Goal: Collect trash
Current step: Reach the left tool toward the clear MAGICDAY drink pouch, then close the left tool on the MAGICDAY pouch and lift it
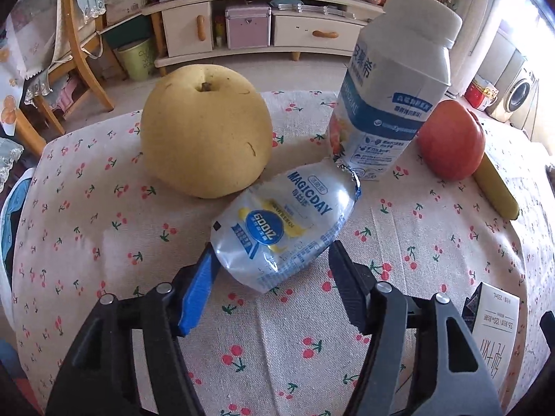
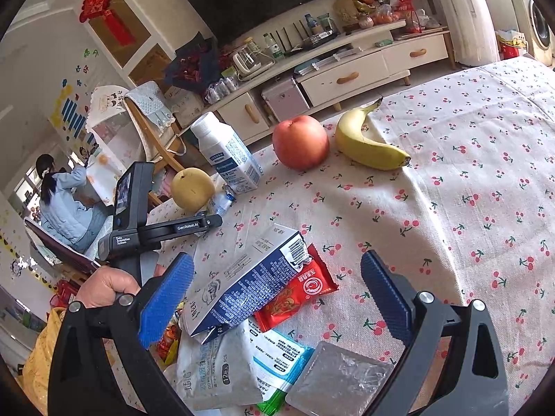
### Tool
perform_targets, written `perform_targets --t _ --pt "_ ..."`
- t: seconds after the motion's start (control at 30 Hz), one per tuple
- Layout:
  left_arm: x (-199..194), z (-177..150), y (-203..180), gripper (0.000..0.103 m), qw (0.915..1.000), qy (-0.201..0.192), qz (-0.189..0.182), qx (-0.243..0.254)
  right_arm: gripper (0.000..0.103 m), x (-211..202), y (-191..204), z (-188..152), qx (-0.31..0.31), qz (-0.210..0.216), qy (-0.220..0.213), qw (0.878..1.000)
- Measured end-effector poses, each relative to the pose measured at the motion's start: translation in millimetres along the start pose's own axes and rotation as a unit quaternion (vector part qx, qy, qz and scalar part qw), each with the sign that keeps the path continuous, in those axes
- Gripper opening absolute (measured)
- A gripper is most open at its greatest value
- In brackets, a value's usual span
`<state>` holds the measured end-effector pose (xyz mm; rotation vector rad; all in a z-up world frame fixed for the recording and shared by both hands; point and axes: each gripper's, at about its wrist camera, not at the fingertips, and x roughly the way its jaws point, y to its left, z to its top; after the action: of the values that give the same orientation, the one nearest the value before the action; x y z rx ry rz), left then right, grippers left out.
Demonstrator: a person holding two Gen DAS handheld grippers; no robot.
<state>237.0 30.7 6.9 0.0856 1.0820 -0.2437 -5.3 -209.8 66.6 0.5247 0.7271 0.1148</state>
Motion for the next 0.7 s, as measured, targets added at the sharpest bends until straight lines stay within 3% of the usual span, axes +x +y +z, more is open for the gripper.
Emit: perform_targets --t 0.23,0.43,0.53,0.63,0.7 --pt "-12 -22 -5 0.038 1.0000 -0.008 0.000 -0.004 0.096 -1 -3 1 0.000 -0.007 -0.003 1.000" --pt "-21 -38 -20 0.037 0.9986 0.000 -0.051 0.015 0.096 -3 -6 1 0.002 -0.008 -0.005 1.000" --pt "-29 -39 -23 0.044 0.9992 -0.015 -0.024 0.030 0.096 -4 -4 0 -0.004 -0.006 -0.004 1.000" --pt "-33 -26 -21 0.061 0.9988 -0.036 0.001 0.034 0.096 -3 -3 0 -0.006 -0.005 -0.003 1.000" --pt "-27 -16 -19 0.064 0.9989 -0.031 0.014 0.032 0.096 -2 -3 0 -0.005 -0.003 -0.002 1.000"
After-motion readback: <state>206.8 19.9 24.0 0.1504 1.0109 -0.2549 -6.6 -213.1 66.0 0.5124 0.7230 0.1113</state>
